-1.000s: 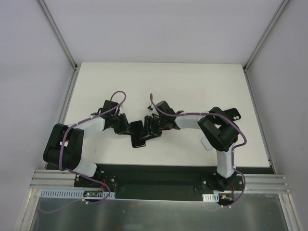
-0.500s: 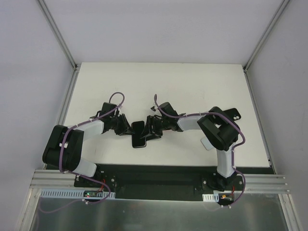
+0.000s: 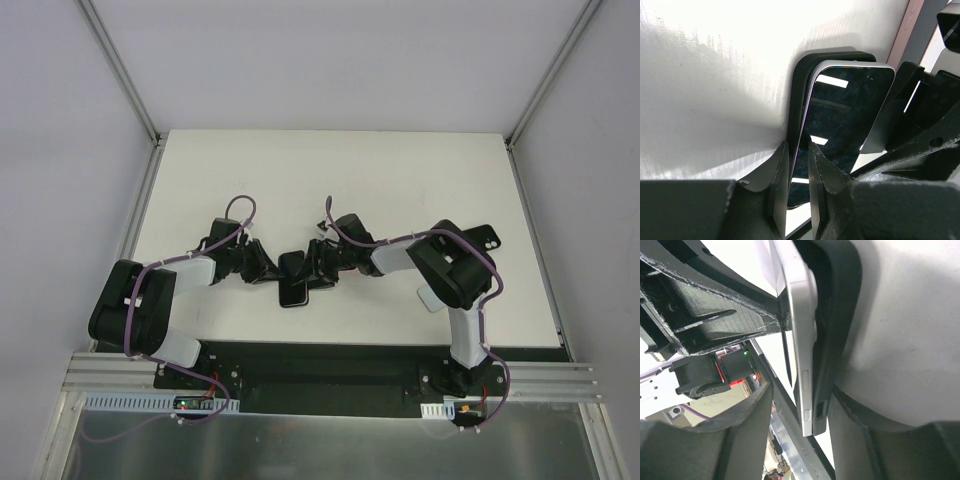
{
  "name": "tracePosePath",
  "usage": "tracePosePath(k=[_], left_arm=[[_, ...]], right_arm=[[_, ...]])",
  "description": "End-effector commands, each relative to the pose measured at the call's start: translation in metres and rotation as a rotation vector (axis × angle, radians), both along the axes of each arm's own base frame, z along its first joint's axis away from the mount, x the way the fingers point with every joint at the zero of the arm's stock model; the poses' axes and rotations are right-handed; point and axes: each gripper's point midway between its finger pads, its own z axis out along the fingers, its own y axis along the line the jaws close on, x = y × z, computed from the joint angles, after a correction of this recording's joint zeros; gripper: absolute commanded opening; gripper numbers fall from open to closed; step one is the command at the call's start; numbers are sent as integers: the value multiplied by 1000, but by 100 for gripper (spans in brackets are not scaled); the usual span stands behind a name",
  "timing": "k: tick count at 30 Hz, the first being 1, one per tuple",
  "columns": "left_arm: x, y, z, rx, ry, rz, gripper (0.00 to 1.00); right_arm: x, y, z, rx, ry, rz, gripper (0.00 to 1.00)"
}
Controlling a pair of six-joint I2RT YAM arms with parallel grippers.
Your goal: Put the phone into the phone case
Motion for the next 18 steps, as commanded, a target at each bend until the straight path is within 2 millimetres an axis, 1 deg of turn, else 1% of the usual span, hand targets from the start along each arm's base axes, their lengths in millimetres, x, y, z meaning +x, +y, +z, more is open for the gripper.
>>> tracePosePath(k=[1,5,6,9,10,12,13,15,16,18], left_arm=[[-43,-20,-4,-101,156,-87,8],[-45,-18,-10,-85,167,-81,8],[-45,-18,-10,-83,164,-81,8],[-42,-18,-7,-83,141,-85,8],[-41,-18,-4,-84,131,-84,8],[-40,-18,-1,-87,116,-88,9],[-40,-18,2,-87,109,-91,10],[-36,-17,9,-83,83,-101,13],[-33,-16,15,-85,62,-100,16],[-29,-13,26,-92,38,-106,22]], right_arm=[[16,18,32,137,-122,-7,46],[11,15,30,142,-114,0,43],[10,12,29,139,-113,-2,43],[9,10,26,131,-108,-4,38],[9,9,24,128,-103,-5,32],[10,7,22,124,-99,-10,23],[10,7,21,121,-97,-10,14],[9,5,20,119,-99,-4,6],[8,4,23,122,-102,0,1],[8,1,27,127,-122,9,2]])
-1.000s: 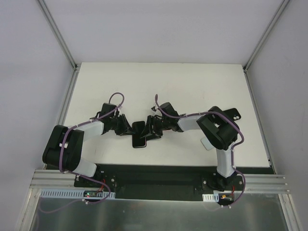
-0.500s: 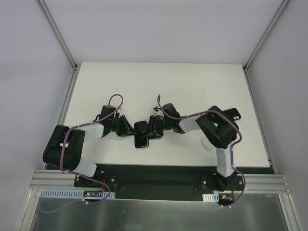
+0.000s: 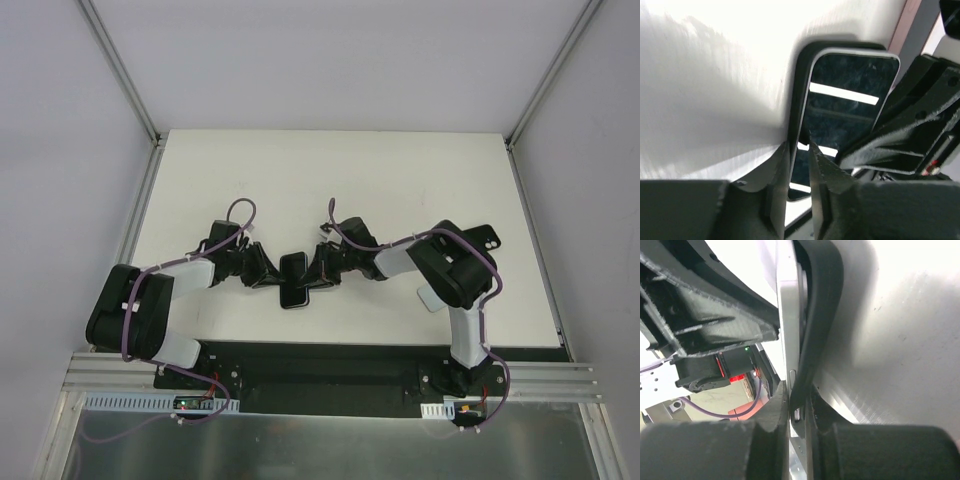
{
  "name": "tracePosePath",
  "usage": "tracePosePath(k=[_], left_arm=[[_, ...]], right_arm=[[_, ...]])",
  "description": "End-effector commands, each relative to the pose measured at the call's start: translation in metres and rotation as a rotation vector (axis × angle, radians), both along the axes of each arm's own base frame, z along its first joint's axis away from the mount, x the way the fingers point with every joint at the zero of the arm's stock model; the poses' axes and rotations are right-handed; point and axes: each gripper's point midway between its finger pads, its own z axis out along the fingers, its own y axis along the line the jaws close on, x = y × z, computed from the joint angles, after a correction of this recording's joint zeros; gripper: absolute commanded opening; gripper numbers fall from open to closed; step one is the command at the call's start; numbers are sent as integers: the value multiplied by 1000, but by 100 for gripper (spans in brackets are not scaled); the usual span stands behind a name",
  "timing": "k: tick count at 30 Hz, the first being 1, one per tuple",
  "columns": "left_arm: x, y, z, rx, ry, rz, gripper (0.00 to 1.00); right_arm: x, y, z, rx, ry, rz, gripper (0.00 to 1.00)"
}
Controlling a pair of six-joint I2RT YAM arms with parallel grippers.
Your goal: Put the phone into the phone case
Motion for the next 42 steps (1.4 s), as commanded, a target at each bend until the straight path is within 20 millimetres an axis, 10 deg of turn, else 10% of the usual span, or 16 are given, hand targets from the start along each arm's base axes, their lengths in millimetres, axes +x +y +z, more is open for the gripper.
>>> tracePosePath(k=[1,7,16,24,32,37,42], left_arm=[[-17,-9,33,-85,-7,-88,30],[-16,-12,87,-195,-175,-170,57],[-36,-37,162,-451,-434,-320,61],[-54,-59,182,-567,-478,-419,62],[-62,-79,204,-681,-507,-437,31],[-65,-81,217,-763,-541,-448,1],[-64,-83,226,-806,-530,-462,0]], right_arm=[[10,7,40,96,-128,18,1],[9,-19,79,25,-271,52,1],[-17,-41,147,82,-381,75,1],[-44,-54,191,188,-469,110,3],[-57,-56,199,217,-485,140,8],[-68,-61,205,246,-495,163,32],[-86,-73,204,287,-517,194,52]])
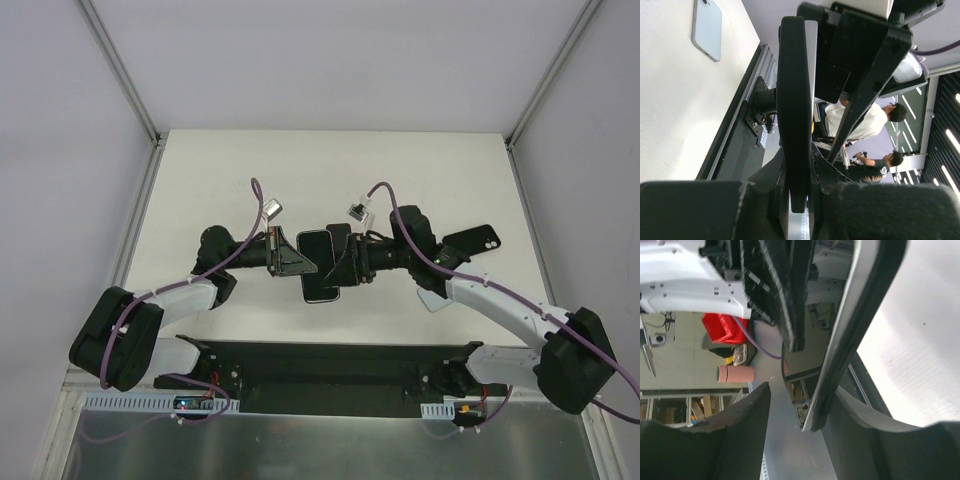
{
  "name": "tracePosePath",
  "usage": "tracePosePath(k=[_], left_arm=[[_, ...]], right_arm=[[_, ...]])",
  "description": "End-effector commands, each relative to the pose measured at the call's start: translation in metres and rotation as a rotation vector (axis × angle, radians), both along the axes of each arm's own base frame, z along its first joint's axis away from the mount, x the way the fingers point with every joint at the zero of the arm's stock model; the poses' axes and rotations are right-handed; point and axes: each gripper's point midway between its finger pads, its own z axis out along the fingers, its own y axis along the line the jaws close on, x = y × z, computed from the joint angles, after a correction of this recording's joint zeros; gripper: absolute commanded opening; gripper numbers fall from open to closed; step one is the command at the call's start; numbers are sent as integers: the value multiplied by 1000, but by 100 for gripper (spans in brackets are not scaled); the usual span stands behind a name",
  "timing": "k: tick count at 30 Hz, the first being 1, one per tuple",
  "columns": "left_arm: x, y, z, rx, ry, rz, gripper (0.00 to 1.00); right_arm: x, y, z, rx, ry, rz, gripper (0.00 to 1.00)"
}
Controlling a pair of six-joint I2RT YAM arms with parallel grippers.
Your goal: Put the phone into the phone case
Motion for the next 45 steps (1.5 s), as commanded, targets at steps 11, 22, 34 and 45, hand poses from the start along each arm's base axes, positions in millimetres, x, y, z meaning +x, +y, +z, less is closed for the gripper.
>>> tracePosePath(k=[11,22,34,45], left_arm=[[-1,-1,46,-117,-194,-20,0],[-1,-3,18,13,-205,-32,0],[-27,4,21,48,-269,-109,0],[-54,9,30,22,-325,-235,0]], right_arm=[[-38,-17,27,158,-69,71,45],[-30,-14,61,207,-91,18,3],[6,-19,71,82,-152,-174,54],[20,-13,80,67,-193,-137,66]])
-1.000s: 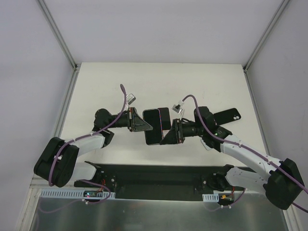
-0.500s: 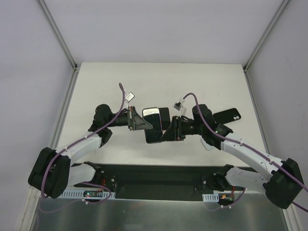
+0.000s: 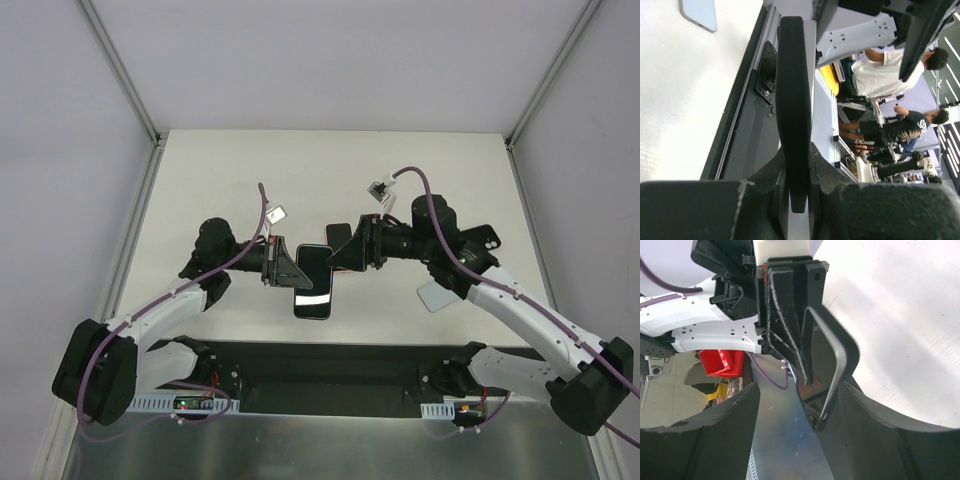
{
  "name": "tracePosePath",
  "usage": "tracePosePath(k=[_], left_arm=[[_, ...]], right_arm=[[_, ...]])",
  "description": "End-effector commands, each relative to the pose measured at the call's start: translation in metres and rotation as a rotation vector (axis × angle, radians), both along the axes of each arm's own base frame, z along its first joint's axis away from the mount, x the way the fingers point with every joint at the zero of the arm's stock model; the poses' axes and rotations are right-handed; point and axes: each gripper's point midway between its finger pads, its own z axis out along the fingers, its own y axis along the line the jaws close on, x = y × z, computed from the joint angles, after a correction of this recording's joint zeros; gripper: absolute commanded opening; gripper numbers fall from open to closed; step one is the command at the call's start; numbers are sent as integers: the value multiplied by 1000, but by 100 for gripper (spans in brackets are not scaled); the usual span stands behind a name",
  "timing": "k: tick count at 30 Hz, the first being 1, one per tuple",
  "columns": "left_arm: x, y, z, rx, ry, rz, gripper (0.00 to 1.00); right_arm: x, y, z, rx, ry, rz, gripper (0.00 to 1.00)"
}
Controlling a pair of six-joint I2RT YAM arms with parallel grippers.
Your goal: Put the phone into the phone case
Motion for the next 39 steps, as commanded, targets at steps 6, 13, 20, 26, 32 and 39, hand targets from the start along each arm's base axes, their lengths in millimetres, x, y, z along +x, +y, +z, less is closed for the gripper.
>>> tracePosePath(k=[6,13,20,26,32,39], left_arm=[[-25,2,28,-67,-159,-117,0],[-29,3,27,-67,-157,-121,0],[-26,1,19,-51,-122,-124,0],[-13,-5,-5,20,12,-85,0],[5,-8,-13,137,32,-13,0],[5,-9,20,74,-19,14,0]], right_arm=[[8,14,9,24,-23,70,65],[8,16,5,22,-21,82,64],[-3,18,19,112,-32,136,16],[-1,17,11,91,-19,101,1],[2,13,-21,-65,-7,58,12],[-24,13,-16,53,-17,173,42]])
